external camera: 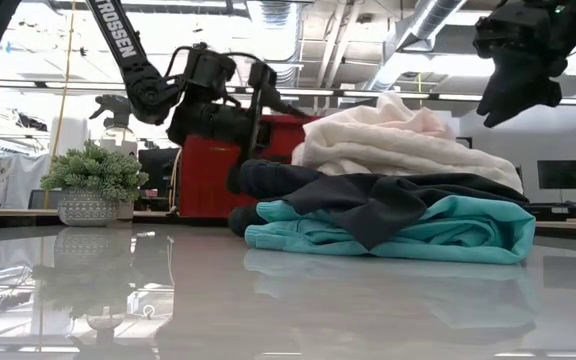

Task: Fold Laundry from Bin
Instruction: Put the clothes into the red organizer bin

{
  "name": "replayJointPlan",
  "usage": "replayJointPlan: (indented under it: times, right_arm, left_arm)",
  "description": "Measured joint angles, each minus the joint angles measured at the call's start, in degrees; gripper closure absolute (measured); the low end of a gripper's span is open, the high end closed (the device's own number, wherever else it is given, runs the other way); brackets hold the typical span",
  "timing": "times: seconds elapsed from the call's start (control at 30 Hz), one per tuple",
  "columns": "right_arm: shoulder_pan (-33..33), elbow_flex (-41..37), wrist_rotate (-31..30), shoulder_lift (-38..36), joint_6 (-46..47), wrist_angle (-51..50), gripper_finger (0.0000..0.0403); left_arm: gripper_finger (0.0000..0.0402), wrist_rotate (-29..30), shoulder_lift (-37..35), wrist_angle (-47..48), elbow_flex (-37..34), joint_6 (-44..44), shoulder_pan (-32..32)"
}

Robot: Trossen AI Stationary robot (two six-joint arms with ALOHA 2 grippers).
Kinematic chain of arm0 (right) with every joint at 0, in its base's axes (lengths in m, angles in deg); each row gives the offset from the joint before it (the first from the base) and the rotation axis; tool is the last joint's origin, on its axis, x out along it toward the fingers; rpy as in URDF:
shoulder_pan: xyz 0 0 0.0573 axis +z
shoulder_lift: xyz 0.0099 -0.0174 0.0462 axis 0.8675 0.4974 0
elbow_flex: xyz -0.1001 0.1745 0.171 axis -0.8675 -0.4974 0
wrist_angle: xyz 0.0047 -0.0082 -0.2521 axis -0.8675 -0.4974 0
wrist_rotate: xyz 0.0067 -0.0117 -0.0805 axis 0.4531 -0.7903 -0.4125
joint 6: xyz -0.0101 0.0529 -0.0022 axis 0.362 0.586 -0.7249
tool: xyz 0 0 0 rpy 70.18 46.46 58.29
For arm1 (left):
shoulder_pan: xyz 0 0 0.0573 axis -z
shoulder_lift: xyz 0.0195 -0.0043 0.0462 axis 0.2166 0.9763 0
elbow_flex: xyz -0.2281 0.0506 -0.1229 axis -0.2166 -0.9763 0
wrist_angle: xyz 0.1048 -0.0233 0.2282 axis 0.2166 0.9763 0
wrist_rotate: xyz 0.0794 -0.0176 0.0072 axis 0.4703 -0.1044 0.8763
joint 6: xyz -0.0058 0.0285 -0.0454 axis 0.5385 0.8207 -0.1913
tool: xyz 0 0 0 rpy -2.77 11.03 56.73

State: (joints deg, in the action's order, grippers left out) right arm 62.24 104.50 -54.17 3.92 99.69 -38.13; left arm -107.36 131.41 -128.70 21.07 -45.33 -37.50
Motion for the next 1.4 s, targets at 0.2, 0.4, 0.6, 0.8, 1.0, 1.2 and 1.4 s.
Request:
replayJointPlan:
  times: [0.2, 0.4, 0.6, 0.8, 1.0, 1.2, 1.4]
  right_arm:
    - [0.5, 0.0, -0.2, -1.5, -1.7, 1.7, 0.0198]
    - [0.5, 0.0, 0.4, -5.3, -0.1, 1.2, 0.0164]
    - [0.5, 0.0, 1.6, -8.3, 0.6, -1.2, 0.0127]
    - [0.5, 0.0, 1.5, -10.3, 0.5, -1.3, 0.0116]
    - [0.5, 0.0, 1.6, -10.3, 0.1, -1.4, 0.0116]
    - [0.6, 0.0, 1.8, -10.3, 0.0, -1.4, 0.0116]
    - [0.6, 0.0, 1.3, -10.3, -0.3, -1.3, 0.0116]
  left_arm:
    - [0.0141, -0.8, -5.1, 4.3, 0.0, 4.1, -0.6]
    - [0.0141, -3.8, -12.2, 12.1, 0.0, 8.3, -1.4]
    - [0.0141, -3.9, -21.2, 21.2, 0.0, 10.0, -1.4]
    - [0.0141, 0.7, -30.9, 30.3, 0.0, 13.9, -1.1]
    - [0.0141, 10.0, -34.0, 26.0, 0.0, 15.1, 2.9]
    - [0.0141, 19.5, -33.5, 24.8, 0.0, 12.2, 4.0]
    - [0.0121, 12.9, -33.3, 26.9, 0.0, 16.5, 3.8]
